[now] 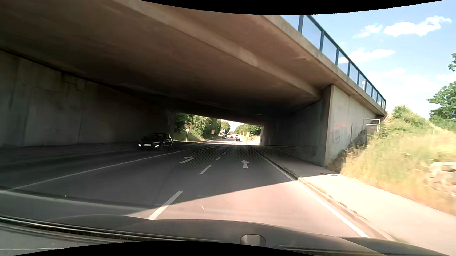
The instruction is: Follow the waypoints while adhering to traffic rules and regulations
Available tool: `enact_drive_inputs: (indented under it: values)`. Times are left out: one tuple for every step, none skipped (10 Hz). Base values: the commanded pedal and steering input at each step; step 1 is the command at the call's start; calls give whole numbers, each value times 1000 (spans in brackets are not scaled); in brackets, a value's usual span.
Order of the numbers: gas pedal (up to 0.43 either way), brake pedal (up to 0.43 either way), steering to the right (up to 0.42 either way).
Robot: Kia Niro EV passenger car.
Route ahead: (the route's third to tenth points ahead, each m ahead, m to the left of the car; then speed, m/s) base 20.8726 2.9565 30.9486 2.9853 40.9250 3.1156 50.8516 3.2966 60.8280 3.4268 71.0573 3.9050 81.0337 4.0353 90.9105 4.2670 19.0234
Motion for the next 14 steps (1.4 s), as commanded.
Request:
enact_drive_inputs:
  values:
    - [0,6,0]
    - [0,6,0]
    - [0,6,1]
    - [0,6,0]
    - [0,6,0]
    - [0,6,0]
    - [0,6,0]
    - [0,6,0]
    - [0,6,0]
    - [0,6,0]
    - [0,6,0]
    - [0,6,0]
    - [0,6,0]
    - [0,6,0]
